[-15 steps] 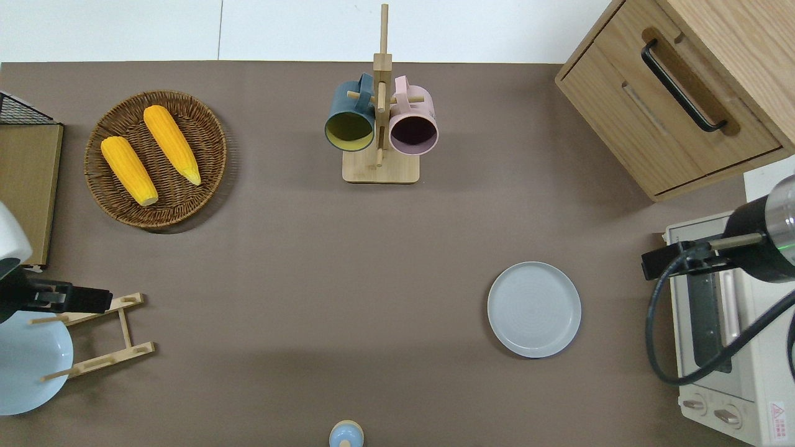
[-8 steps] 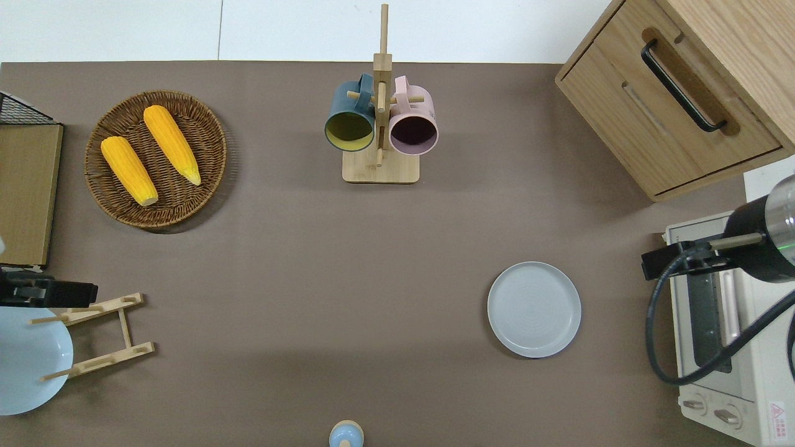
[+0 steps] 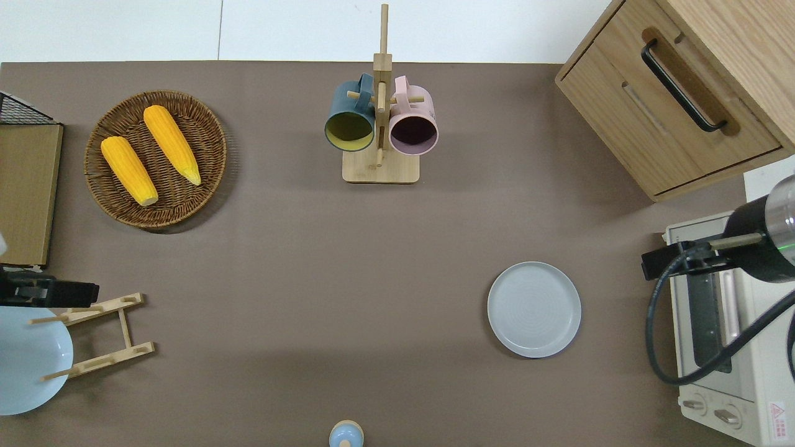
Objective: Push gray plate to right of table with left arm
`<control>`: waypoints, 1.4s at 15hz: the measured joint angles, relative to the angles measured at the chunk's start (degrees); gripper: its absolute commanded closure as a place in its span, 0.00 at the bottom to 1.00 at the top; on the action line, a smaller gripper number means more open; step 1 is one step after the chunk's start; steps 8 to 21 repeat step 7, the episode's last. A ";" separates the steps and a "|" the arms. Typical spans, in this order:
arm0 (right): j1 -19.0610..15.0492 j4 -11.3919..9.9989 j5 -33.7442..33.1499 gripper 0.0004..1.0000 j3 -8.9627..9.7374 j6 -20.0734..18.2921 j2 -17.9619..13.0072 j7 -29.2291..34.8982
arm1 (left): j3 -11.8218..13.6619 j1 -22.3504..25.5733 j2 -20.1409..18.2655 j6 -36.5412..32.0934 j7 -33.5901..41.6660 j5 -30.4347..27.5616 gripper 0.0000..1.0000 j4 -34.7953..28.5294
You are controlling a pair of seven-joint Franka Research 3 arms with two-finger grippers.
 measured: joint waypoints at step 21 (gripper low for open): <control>0.00 0.00 0.00 0.02 0.00 0.00 0.00 0.00 | -0.03 0.00 -0.02 0.07 0.00 0.00 0.00 1.90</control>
